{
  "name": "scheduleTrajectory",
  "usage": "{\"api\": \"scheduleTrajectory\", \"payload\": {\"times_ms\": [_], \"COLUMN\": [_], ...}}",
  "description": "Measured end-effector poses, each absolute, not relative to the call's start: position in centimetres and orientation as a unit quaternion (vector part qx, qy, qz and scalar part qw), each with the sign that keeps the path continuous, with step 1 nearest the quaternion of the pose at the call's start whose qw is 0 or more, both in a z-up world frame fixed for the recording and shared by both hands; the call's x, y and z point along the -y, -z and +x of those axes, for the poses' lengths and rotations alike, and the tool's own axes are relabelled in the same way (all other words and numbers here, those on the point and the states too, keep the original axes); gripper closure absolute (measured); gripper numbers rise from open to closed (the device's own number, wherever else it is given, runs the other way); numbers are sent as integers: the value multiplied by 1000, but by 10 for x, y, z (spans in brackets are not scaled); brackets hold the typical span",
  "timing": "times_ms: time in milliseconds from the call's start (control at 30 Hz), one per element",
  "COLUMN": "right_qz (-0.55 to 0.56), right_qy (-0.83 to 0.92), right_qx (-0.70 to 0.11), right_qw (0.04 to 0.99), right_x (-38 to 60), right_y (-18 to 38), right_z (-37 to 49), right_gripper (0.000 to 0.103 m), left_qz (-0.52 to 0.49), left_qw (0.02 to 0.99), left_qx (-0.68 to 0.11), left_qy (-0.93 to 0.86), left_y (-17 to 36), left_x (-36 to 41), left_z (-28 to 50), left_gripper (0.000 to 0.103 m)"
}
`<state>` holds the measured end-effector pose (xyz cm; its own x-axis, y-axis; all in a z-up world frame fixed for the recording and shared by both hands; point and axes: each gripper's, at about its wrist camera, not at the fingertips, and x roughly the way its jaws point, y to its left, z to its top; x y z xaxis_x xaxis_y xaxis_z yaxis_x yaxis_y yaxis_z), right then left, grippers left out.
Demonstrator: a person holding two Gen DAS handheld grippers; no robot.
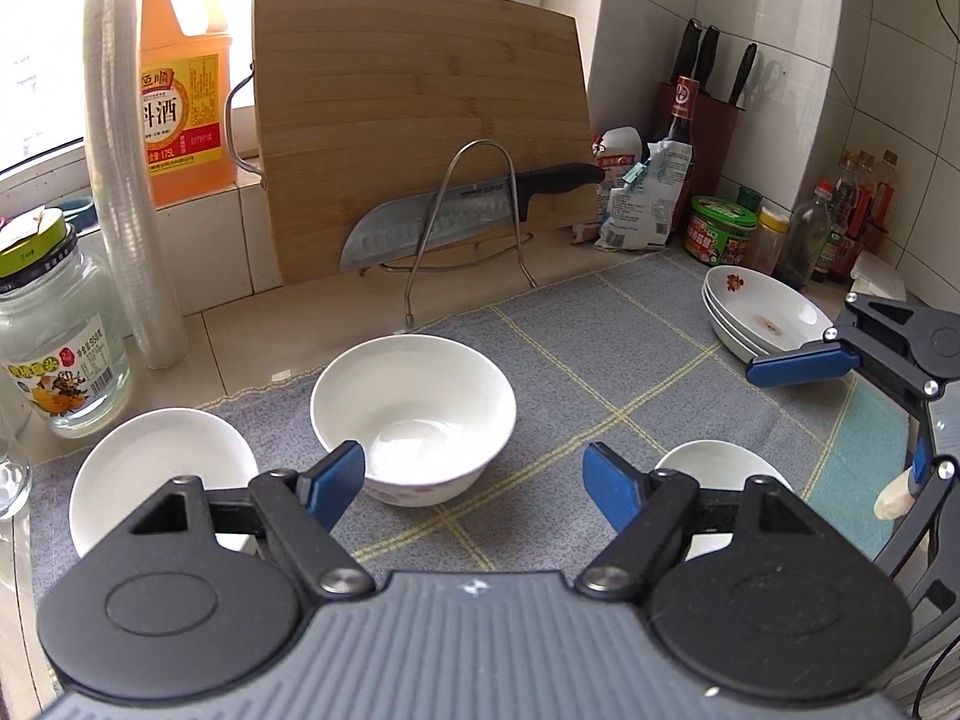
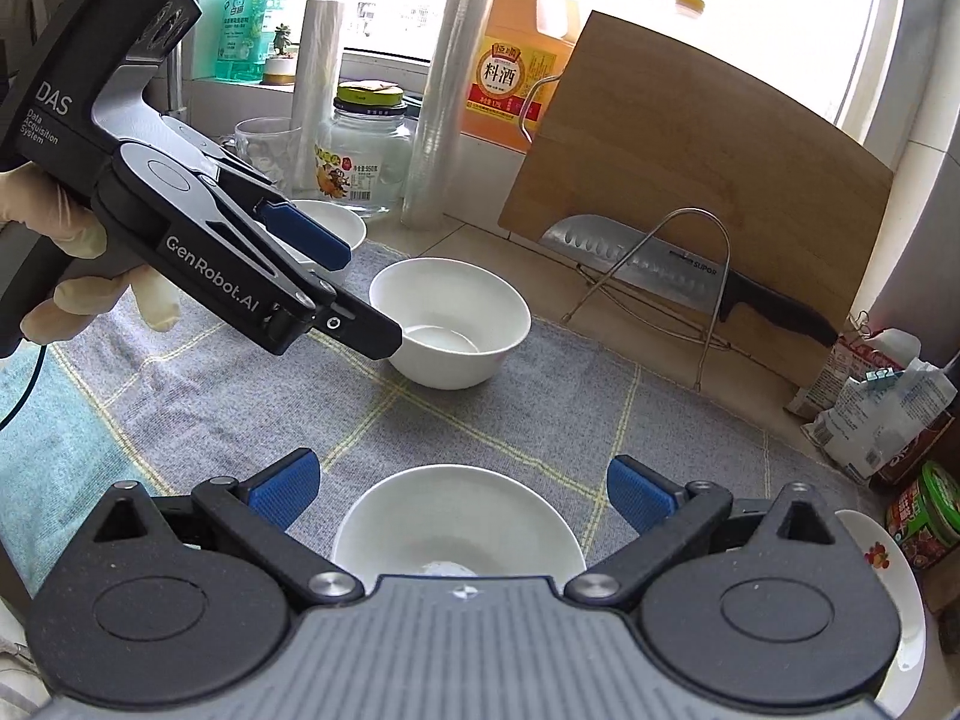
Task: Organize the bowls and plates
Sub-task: 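Move the left gripper to the white bowl by the cutting board and grasp its rim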
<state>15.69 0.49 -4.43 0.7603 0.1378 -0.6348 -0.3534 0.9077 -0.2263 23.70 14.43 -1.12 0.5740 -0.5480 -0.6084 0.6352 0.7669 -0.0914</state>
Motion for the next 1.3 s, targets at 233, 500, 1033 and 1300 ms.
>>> {"api": "scheduleTrajectory", "payload": {"times_ms": [233, 500, 1033, 1300], "right_qz": [-179, -190, -178, -180], "right_qy": [-142, -156, -162, -160], "right_qx": [-316, -329, -370, -383], "right_qw": [921, 912, 897, 892], "right_x": [-24, -37, -51, -52], "right_y": [42, 50, 76, 86], "right_z": [180, 208, 255, 271], "right_gripper": [0, 0, 0, 0], "left_qz": [80, 99, 109, 122], "left_qw": [889, 888, 864, 851], "left_qx": [-308, -313, -357, -375], "left_qy": [329, 322, 337, 347], "left_y": [8, 12, 33, 41], "left_x": [-151, -149, -133, -124], "left_z": [257, 288, 340, 348], "left_gripper": [23, 23, 24, 31]}}
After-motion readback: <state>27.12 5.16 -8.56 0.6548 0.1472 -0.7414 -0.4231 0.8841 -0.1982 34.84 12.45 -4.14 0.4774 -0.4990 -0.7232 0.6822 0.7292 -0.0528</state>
